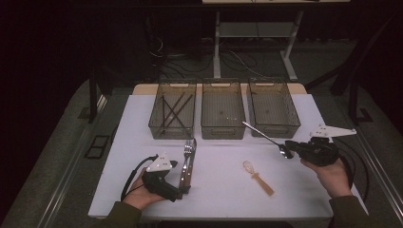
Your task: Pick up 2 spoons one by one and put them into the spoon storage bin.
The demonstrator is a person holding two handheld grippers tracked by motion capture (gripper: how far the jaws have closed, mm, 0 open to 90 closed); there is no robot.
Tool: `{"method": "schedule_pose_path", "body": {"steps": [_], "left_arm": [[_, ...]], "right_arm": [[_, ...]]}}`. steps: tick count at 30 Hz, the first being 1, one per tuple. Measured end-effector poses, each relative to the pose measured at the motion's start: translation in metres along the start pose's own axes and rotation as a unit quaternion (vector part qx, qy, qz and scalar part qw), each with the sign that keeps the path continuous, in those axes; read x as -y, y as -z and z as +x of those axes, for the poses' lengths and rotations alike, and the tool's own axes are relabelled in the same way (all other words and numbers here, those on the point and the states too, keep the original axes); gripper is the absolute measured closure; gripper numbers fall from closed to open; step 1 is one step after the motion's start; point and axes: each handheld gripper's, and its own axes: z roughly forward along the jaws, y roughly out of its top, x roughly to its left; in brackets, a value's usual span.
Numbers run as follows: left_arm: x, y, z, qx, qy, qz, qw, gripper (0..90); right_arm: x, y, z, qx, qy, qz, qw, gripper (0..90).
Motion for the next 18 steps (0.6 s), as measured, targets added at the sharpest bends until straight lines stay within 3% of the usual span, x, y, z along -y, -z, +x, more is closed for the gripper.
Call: {"method": "schedule_pose_path", "body": {"steps": [9,18], "left_arm": [[0.000,0.000,0.000,0.002,0.003,-0.003,1.0000,0.2],[0.000,0.000,0.000,0.003,0.000,-0.002,1.0000,0.2]], "right_arm": [[-0.017,-0.019,0.000,0.009,-0.006,0.000,0.9999,89.1],[-0.037,-0.040,0.008,0.021,-0.002,-0.002,0.9998,89.1]]}}
